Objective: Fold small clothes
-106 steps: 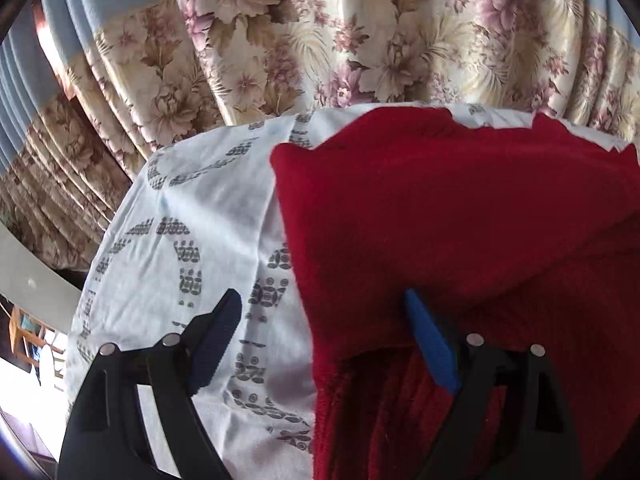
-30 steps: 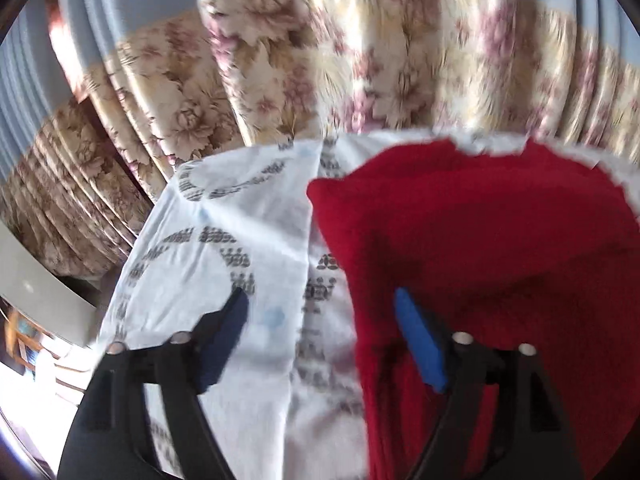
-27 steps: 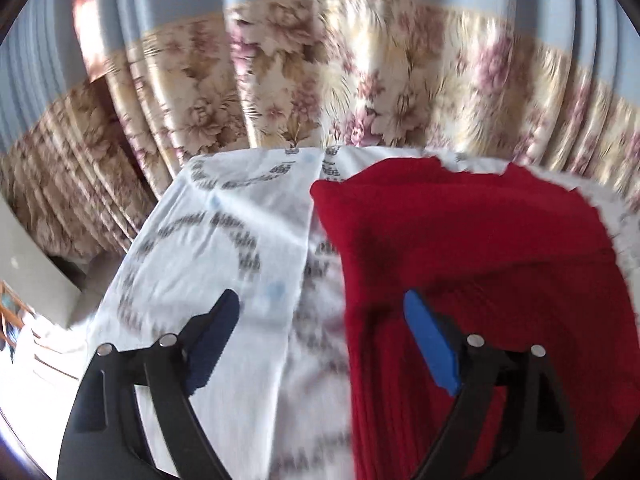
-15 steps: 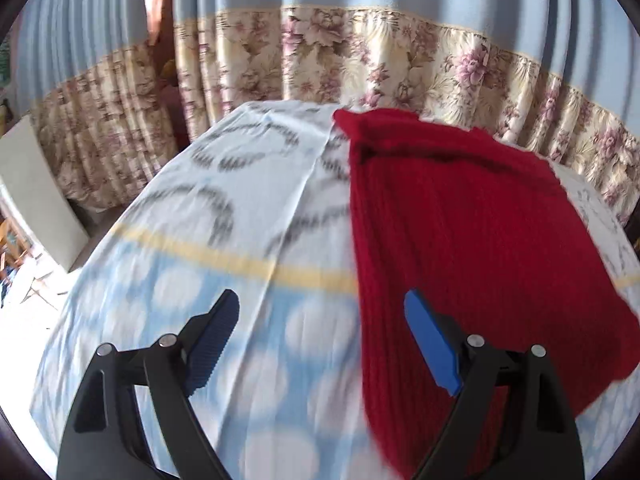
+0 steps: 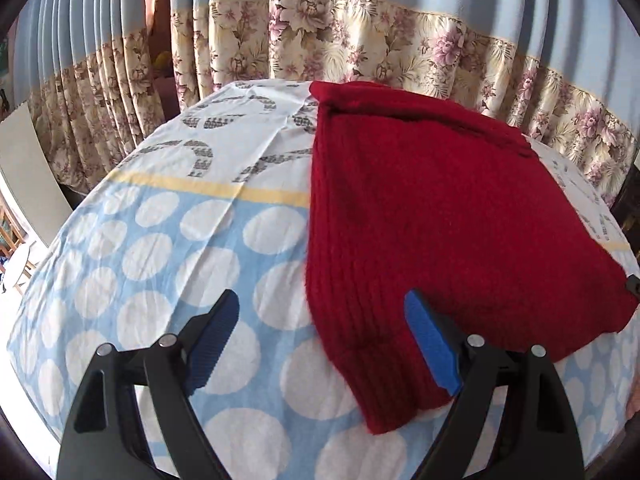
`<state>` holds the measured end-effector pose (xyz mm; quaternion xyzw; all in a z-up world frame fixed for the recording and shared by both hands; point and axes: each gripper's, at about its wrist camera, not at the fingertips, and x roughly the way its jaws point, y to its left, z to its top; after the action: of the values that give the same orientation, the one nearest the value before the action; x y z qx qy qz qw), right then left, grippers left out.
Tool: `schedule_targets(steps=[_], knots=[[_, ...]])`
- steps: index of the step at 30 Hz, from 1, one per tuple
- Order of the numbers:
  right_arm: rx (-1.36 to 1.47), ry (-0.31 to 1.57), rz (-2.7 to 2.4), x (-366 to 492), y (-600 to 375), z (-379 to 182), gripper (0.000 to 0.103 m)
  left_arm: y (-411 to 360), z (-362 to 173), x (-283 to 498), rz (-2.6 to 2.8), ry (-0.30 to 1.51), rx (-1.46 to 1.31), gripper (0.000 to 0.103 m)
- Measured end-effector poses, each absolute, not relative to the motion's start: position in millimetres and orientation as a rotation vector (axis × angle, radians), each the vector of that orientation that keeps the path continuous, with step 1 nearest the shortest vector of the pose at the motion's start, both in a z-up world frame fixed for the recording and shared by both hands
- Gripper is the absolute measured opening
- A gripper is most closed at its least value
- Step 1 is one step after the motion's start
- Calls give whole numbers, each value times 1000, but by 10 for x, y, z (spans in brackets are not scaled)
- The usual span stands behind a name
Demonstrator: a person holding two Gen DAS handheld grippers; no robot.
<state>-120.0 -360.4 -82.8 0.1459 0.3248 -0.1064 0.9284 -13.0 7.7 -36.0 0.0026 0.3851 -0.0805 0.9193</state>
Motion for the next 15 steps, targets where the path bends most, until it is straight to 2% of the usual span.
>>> schedule_targets(steps=[3,4,7,9,11,12,13,15], knots=[[278,692,-226,-1129,-3590,-859,93,1,-333,-68,-169,794,15,85],[268,702,-221,-1102,-3573,-875,88,-24,-332,-59,-172,796,24,85],[221,756,-186,-1002,-3454,-936,58,-102,-342,-53,-174,794,39,85],[189,777,-163,-951,-3367,-954,46,-122,-357,-47,-184,800,39,85],[164,787,-155,-915,-3309,-963,29,-139,-371,-51,-187,806,37,85],[147,787,-158,-910,-3278,-962,26,-158,-378,-55,-184,806,45,85],[119,784,-171,-905,-3228,-952,18,-172,-385,-62,-181,805,56,85],[91,783,-191,-899,-3170,-946,15,-176,-389,-79,-171,798,66,85]])
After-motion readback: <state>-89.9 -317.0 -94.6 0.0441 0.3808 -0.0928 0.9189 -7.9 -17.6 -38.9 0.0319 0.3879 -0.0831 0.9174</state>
